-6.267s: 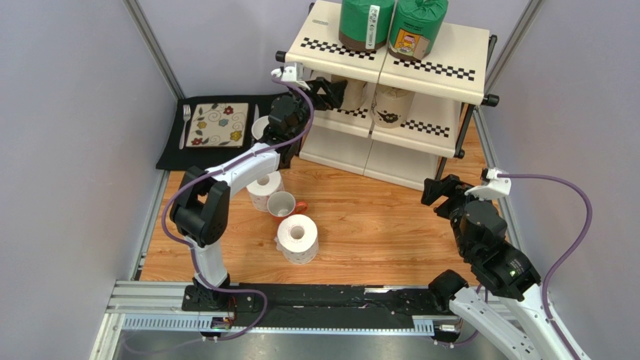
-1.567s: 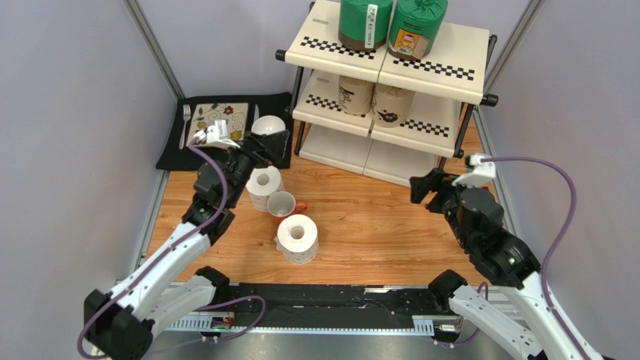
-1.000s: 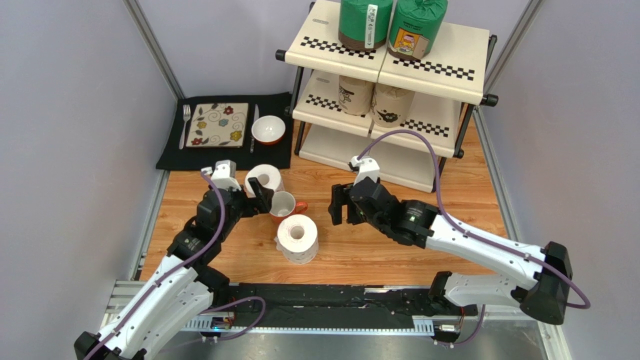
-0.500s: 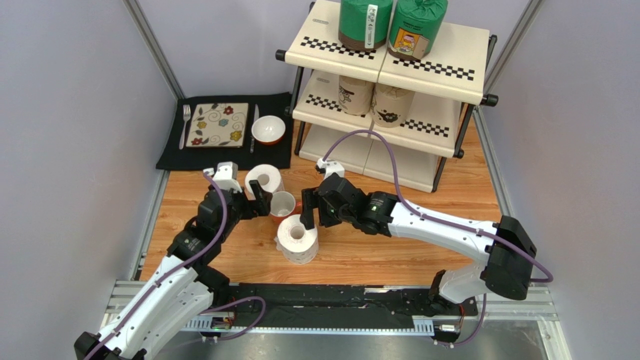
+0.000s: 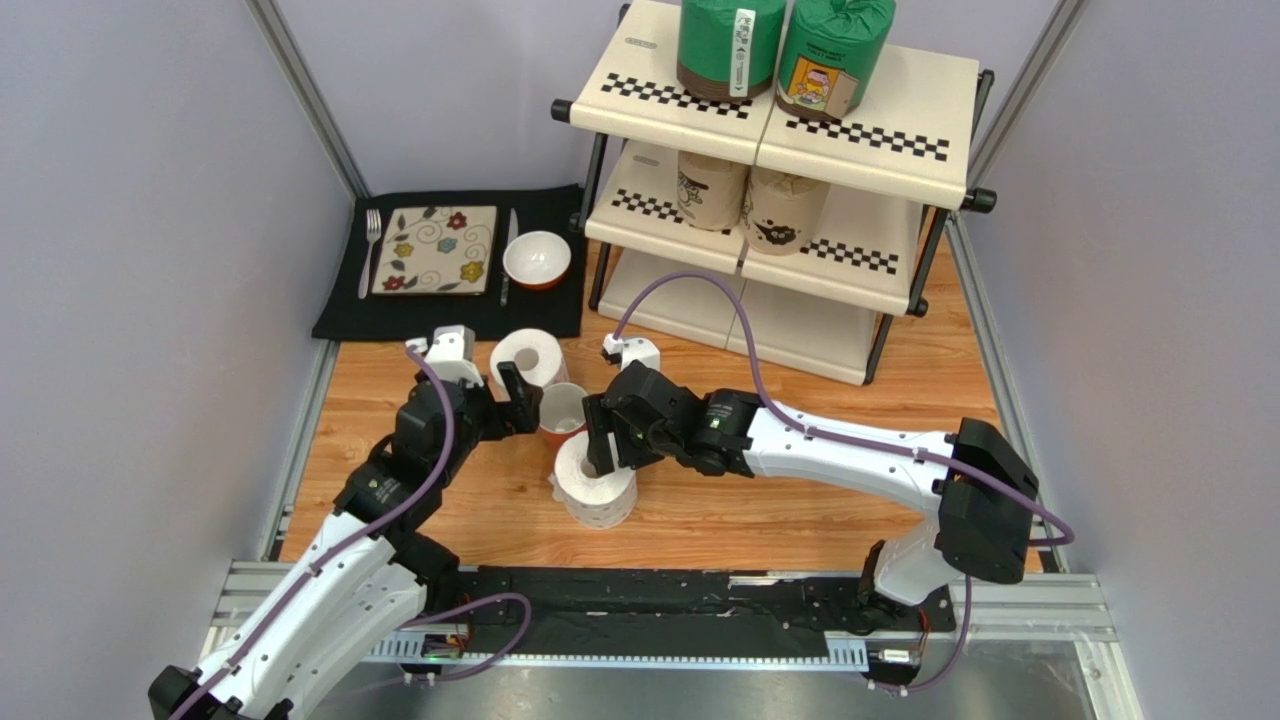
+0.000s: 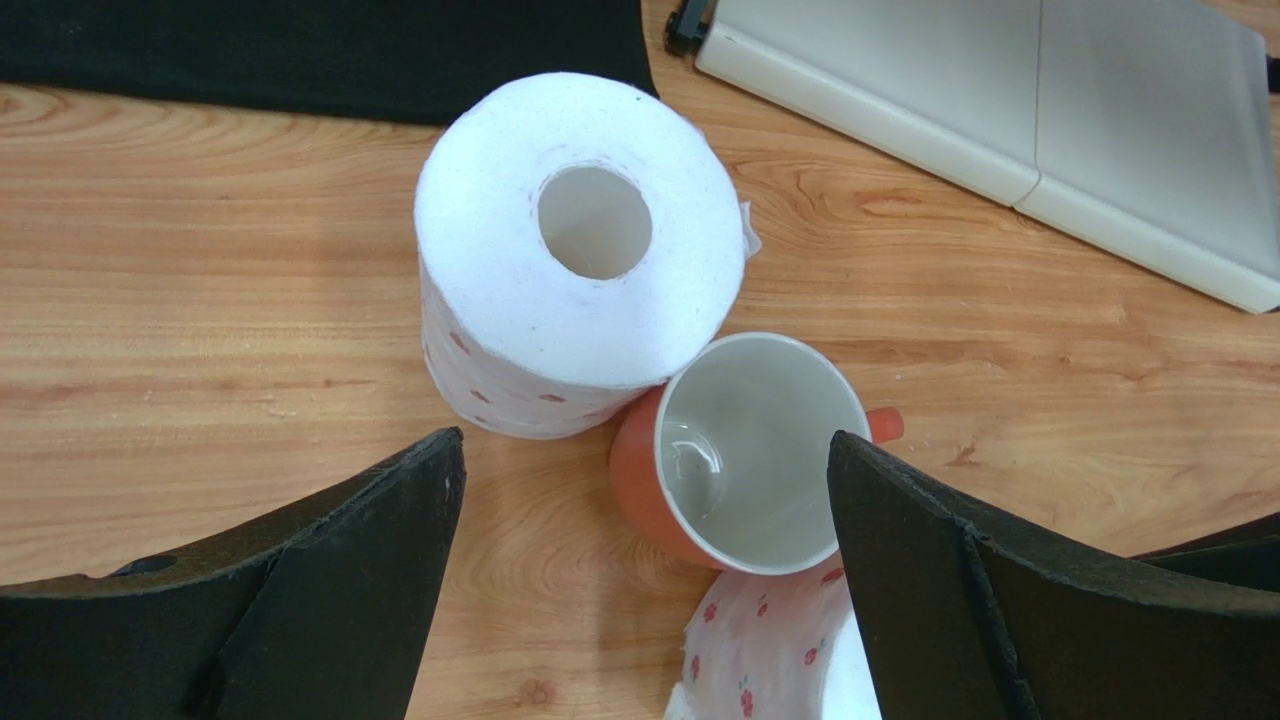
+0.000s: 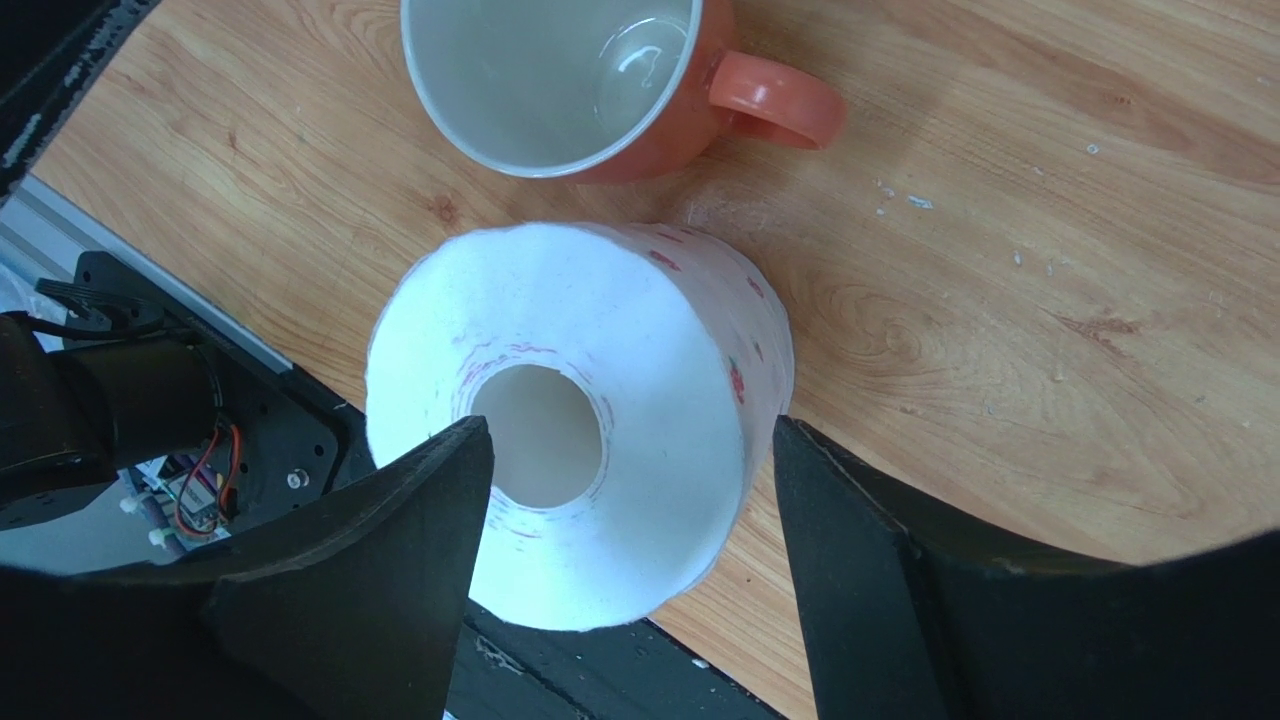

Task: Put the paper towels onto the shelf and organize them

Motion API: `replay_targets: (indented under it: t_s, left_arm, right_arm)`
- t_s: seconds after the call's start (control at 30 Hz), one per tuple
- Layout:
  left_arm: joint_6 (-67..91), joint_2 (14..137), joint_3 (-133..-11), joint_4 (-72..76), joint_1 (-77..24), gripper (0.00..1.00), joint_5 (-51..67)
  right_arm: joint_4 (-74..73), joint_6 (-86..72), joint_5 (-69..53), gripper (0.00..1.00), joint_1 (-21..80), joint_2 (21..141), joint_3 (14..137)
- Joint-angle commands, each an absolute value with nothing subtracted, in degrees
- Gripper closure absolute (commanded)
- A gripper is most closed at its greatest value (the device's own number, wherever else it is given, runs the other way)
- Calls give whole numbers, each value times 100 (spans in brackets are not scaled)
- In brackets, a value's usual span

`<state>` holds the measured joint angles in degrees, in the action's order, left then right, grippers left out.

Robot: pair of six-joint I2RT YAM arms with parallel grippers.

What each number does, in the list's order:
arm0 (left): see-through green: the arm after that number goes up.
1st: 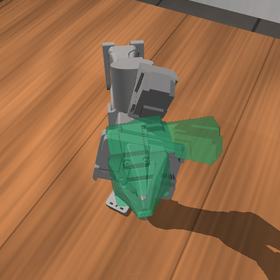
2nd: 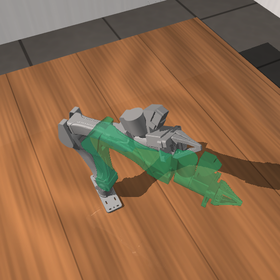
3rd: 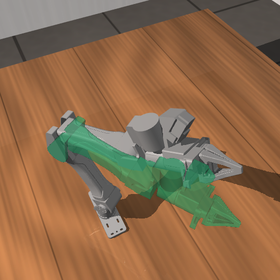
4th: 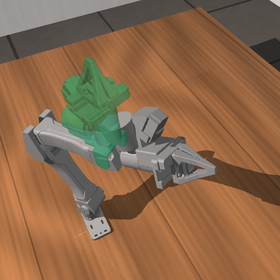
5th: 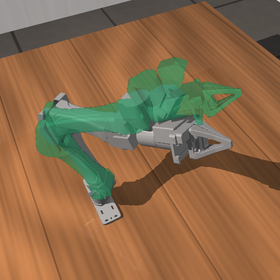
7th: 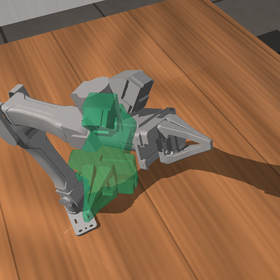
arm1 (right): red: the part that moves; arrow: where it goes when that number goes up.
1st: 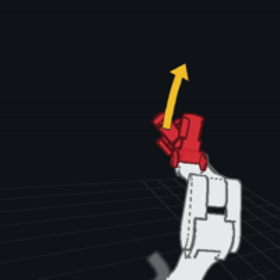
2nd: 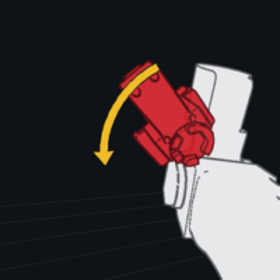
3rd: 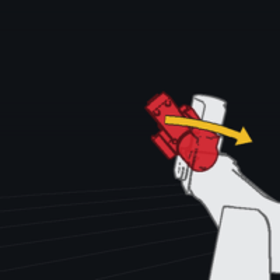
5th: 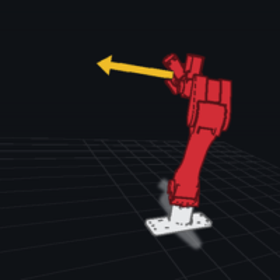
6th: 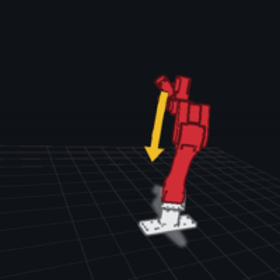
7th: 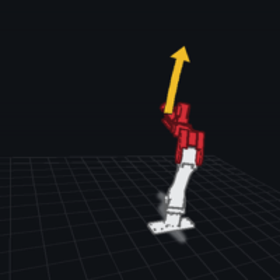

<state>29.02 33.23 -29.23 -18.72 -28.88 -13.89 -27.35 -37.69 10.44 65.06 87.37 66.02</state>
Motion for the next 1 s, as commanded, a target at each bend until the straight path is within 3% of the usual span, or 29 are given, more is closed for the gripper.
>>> replay_targets:
  t_s: [0.0, 0.37, 0.47, 0.6, 0.7, 0.97]
  left_arm:
    - [2830, 3226, -2874, -1854, -2883, 1, -1441]
    - [2848, 3199, -2856, -1855, -2883, 1, -1468]
    - [2848, 3190, -2848, -1863, -2883, 1, -1477]
    - [2865, 3182, -2839, -1863, -2883, 1, -1485]
    - [2865, 3147, -2821, -1863, -2883, 1, -1529]
    - [2918, 3164, -2786, -1828, -2883, 1, -1494]
  right_arm:
    - [-2874, -3727, 1318, 29, 6548, 8807, 6838]
    - [-2918, -3700, 1450, 31, 6557, 9219, 6961]
    - [-2953, -3718, 1538, 37, 6557, 9307, 7014]
    - [-2875, -3867, 1810, 58, 6565, 9098, 6874]
    - [-2602, -3937, 2056, 68, 6565, 8492, 6487]
    - [-2785, -3841, 3137, 71, 6057, 6972, 5828]
